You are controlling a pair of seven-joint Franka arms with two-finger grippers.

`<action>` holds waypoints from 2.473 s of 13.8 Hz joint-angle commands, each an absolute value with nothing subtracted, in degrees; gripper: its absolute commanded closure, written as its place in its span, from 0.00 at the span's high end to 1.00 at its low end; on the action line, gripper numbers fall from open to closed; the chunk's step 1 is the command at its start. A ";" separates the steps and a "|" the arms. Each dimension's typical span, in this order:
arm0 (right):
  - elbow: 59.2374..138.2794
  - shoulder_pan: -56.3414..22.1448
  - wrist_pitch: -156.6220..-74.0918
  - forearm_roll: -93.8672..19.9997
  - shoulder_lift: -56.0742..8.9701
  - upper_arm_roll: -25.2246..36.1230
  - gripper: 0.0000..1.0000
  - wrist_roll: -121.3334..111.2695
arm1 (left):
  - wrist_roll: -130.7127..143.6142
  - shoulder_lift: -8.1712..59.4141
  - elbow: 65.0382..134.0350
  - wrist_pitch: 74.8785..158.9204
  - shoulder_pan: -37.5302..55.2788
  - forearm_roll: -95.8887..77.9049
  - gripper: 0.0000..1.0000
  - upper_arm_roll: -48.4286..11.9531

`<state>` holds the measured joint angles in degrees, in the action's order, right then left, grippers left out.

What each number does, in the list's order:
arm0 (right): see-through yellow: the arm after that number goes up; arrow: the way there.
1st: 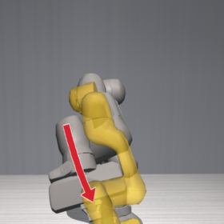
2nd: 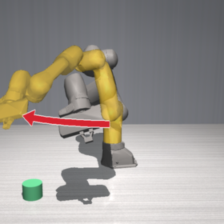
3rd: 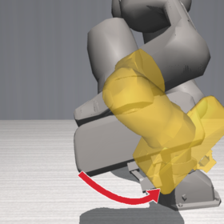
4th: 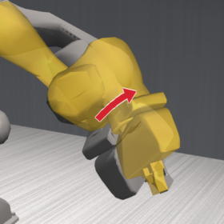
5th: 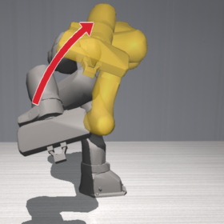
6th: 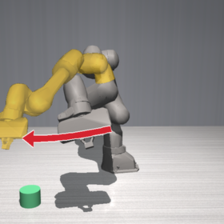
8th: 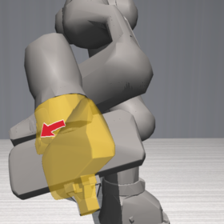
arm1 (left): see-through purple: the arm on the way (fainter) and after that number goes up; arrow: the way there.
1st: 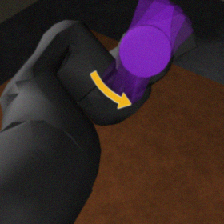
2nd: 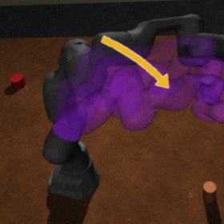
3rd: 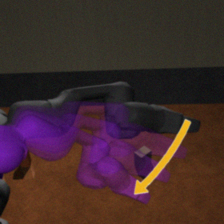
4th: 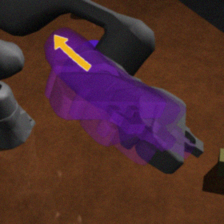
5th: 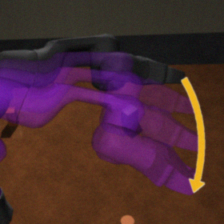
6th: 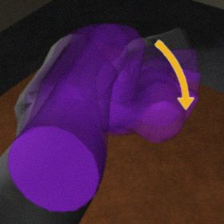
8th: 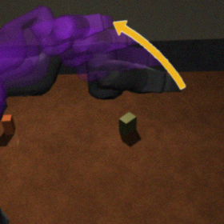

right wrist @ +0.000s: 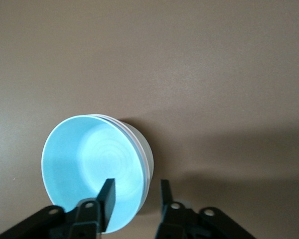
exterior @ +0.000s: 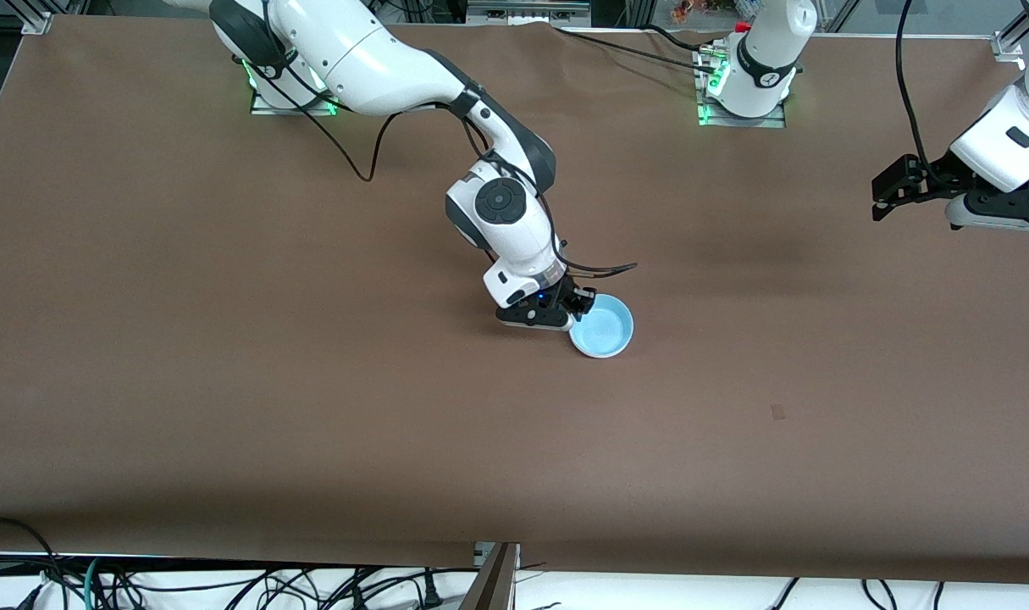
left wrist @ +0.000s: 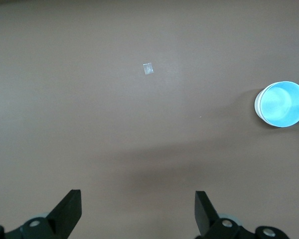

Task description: Stack pink and blue bowls on white bowl

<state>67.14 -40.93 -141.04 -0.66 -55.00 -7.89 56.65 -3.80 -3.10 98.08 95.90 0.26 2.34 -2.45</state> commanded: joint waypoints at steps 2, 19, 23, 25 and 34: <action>61.62 -40.44 -131.07 0.17 -54.06 -7.29 1.00 56.61 | -3.60 -2.37 96.33 93.52 0.09 1.67 1.00 -2.29; 63.27 -22.60 -77.87 1.76 -27.18 6.77 1.00 1.93 | -3.52 -2.20 95.62 92.81 0.35 1.67 1.00 -2.29; 75.65 -13.30 -80.86 2.19 -15.67 -0.06 1.00 0.88 | -3.52 -2.20 95.62 92.81 0.44 1.67 1.00 -2.29; 79.00 -9.69 -82.87 4.56 -12.58 -1.05 1.00 0.71 | -3.52 -2.20 95.62 92.72 0.35 1.58 1.00 -2.29; 87.80 1.04 -83.67 5.62 -2.46 -7.38 1.00 1.58 | -3.52 -2.20 95.62 92.72 0.09 1.67 1.00 -2.29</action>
